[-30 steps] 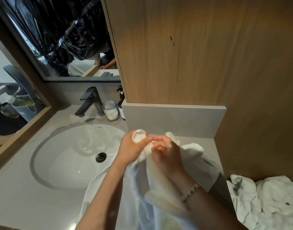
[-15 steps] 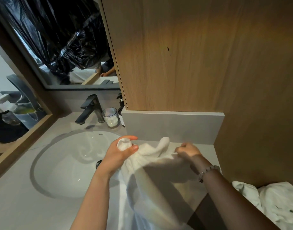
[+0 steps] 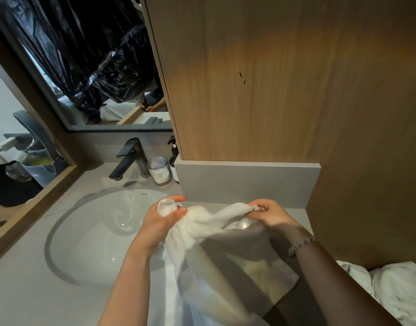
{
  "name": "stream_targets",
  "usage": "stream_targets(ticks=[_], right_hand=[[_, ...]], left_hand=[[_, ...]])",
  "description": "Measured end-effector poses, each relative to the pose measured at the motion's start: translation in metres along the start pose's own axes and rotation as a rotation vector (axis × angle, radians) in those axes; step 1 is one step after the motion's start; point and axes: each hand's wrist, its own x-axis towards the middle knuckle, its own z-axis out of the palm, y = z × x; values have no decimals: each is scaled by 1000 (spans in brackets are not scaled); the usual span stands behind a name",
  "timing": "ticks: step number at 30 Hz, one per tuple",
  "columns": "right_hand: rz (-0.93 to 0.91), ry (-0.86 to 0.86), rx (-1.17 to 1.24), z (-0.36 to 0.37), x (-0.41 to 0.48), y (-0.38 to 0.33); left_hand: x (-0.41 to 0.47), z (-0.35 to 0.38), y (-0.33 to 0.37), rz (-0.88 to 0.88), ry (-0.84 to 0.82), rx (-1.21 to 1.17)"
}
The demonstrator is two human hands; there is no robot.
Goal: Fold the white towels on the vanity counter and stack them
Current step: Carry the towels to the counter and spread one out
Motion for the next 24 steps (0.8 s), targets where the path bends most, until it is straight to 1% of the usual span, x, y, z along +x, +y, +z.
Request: stream_targets(ticks=[4,7,11,14,16,19,22,24], right_hand=[[-69,12,69,-16,-13,-19],[-122,32,227,-10,-18,-33],[-164,11,384,-4,-25,-51],[-128,78,378,-13,-26,-61],[-83,135,324,-14,-28,-70],[-21,130,344,-6,-31,-85],[-24,134,387,9,-31,-92],[-31,121,358,21,-32,-94]], left_hand=[[4,-4,-5,-28,88,-29],[9,3,-7,-44,134,37],[16,11,-6,-57,329,74],[19,11,-1,-31,406,88],[23,11,4,-18,425,138],[25,26,17,-17,392,149],[19,55,21,70,355,257],[11,75,24,92,351,307]])
